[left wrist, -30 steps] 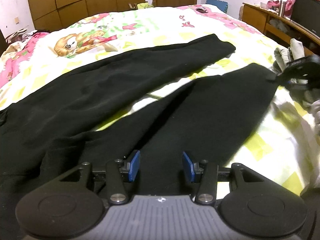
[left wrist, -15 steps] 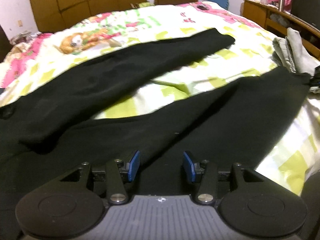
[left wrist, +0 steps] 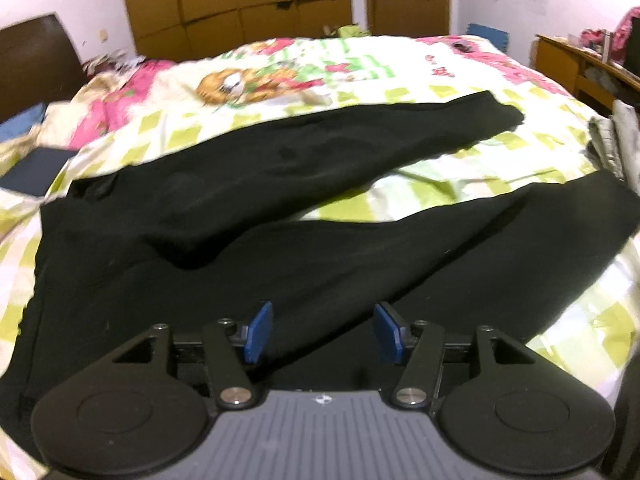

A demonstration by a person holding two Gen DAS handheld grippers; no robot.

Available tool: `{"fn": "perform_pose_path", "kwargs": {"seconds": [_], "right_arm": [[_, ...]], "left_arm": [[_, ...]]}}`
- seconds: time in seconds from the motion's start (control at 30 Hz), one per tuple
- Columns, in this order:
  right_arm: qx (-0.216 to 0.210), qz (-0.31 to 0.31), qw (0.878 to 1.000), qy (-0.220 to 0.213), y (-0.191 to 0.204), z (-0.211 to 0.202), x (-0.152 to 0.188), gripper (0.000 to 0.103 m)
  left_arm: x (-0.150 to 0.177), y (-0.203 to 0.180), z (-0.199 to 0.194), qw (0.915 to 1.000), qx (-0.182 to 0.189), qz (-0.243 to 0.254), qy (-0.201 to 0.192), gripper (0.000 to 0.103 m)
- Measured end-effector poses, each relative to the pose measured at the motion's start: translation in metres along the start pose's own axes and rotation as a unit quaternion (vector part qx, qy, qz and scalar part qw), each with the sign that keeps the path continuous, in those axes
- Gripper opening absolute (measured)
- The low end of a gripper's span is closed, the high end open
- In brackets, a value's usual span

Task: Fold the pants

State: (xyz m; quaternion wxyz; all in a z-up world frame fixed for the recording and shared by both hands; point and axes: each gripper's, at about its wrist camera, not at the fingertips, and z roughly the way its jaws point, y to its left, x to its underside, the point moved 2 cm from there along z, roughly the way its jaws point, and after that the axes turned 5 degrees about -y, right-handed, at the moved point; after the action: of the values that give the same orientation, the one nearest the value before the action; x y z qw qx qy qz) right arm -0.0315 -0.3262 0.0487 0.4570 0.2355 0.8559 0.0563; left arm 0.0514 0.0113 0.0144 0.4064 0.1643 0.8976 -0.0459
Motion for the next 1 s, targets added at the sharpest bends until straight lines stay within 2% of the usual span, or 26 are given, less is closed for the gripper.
{"fn": "perform_pose_path", "kwargs": {"seconds": [0.1, 0.2, 0.27, 0.3, 0.33, 0.4, 0.5, 0.57, 0.63, 0.77, 1.0], "right_arm": [[-0.102, -0.046, 0.992, 0.057, 0.065, 0.016, 0.029, 0.019], [-0.154, -0.082, 0.98, 0.096, 0.112, 0.035, 0.059, 0.023], [-0.157, -0.085, 0.975, 0.133, 0.127, 0.057, 0.077, 0.027], [-0.144, -0.089, 0.972, 0.165, 0.133, 0.07, 0.088, 0.027], [-0.135, -0.091, 0.97, 0.178, 0.135, 0.078, 0.092, 0.028], [-0.126, -0.11, 0.971, 0.173, 0.14, 0.078, 0.092, 0.03], [-0.153, -0.133, 0.967, 0.152, 0.155, 0.065, 0.082, 0.03], [-0.167, -0.154, 0.963, 0.146, 0.166, 0.071, 0.074, 0.03], [-0.179, -0.164, 0.957, 0.156, 0.179, 0.086, 0.073, 0.034], [-0.173, -0.176, 0.948, 0.198, 0.199, 0.122, 0.078, 0.035], [-0.226, -0.229, 0.93, 0.179, 0.245, 0.113, 0.051, 0.037]], "left_arm": [[0.011, 0.01, 0.013, 0.999, -0.028, -0.018, 0.029, 0.07], [0.026, 0.02, 0.017, 0.9976, -0.035, -0.033, 0.05, 0.07], [0.036, 0.026, 0.022, 0.9954, -0.045, -0.037, 0.075, 0.072], [0.041, 0.029, 0.023, 0.9944, -0.051, -0.04, 0.083, 0.073], [0.045, 0.035, 0.023, 0.9937, -0.053, -0.051, 0.085, 0.076], [0.043, 0.044, 0.019, 0.9923, -0.052, -0.073, 0.086, 0.076], [0.034, 0.053, 0.009, 0.9935, -0.051, -0.083, 0.058, 0.076], [0.028, 0.06, 0.011, 0.9939, -0.052, -0.082, 0.053, 0.076], [0.025, 0.067, 0.019, 0.9941, -0.054, -0.077, 0.054, 0.076], [0.021, 0.088, 0.037, 0.9931, -0.064, -0.066, 0.073, 0.076], [-0.017, 0.123, 0.036, 0.9965, -0.06, -0.043, 0.04, 0.076]]}}
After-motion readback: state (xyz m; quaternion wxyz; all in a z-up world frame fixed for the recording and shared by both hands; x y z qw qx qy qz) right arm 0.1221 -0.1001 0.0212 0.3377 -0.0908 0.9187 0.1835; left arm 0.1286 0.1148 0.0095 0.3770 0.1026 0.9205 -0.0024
